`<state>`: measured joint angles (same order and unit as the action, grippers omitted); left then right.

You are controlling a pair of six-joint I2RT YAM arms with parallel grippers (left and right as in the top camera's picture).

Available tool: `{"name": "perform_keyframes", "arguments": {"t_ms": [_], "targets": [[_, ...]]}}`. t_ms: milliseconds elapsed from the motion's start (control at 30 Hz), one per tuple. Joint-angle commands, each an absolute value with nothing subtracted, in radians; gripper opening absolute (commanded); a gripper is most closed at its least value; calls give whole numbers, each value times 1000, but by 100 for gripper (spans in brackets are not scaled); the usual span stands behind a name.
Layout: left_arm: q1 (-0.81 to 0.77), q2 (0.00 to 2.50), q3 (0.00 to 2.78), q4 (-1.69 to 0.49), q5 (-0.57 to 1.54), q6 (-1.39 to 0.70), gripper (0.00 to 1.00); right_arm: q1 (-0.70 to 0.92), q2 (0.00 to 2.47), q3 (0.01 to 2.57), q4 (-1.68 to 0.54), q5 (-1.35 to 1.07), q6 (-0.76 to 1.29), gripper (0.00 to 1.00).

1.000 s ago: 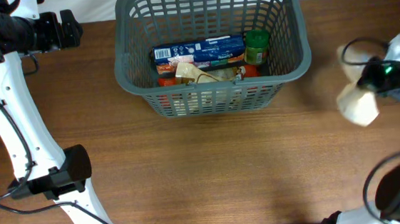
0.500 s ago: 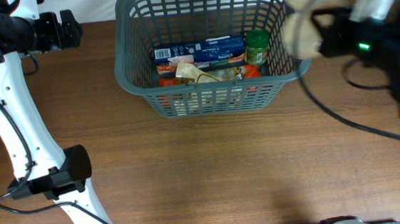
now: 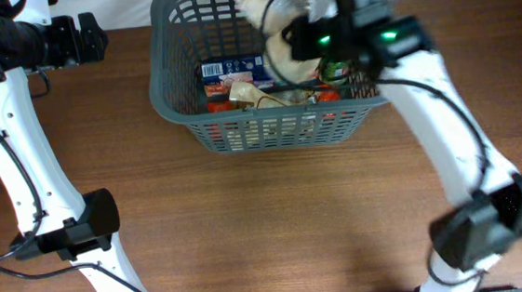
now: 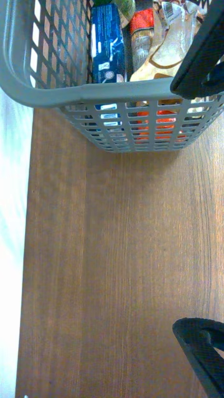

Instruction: Pack container

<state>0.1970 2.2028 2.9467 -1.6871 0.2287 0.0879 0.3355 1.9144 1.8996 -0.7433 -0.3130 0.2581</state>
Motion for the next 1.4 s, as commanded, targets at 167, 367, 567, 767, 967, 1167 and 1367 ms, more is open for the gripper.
{"name": "perform_keyframes", "arguments": {"t_ms": [167,367,567,767,967,1167,1367], "targets": [[201,2210,2944,-1687,237,83,99,394,1993,1907,-765,-377,234,4],[201,2210,2944,-1687,237,83,99,440,2033,1907,-776,-389,192,4],[201,2210,2944,-1687,237,83,99,467,2060,1907,-770,-382,191,4],[201,2210,2944,-1687,237,83,99,441,2036,1919,-775,-390,196,74],[201,2210,2944,-1687,237,83,99,367,1925,1997,-833,-384,199,82],[201,2210,2944,-1687,237,83,99,233,1809,2207,-1002,-284,187,81],[201,2210,2944,-1687,237,83,99,51,1688,2428,-1196,-153,130,81]]}}
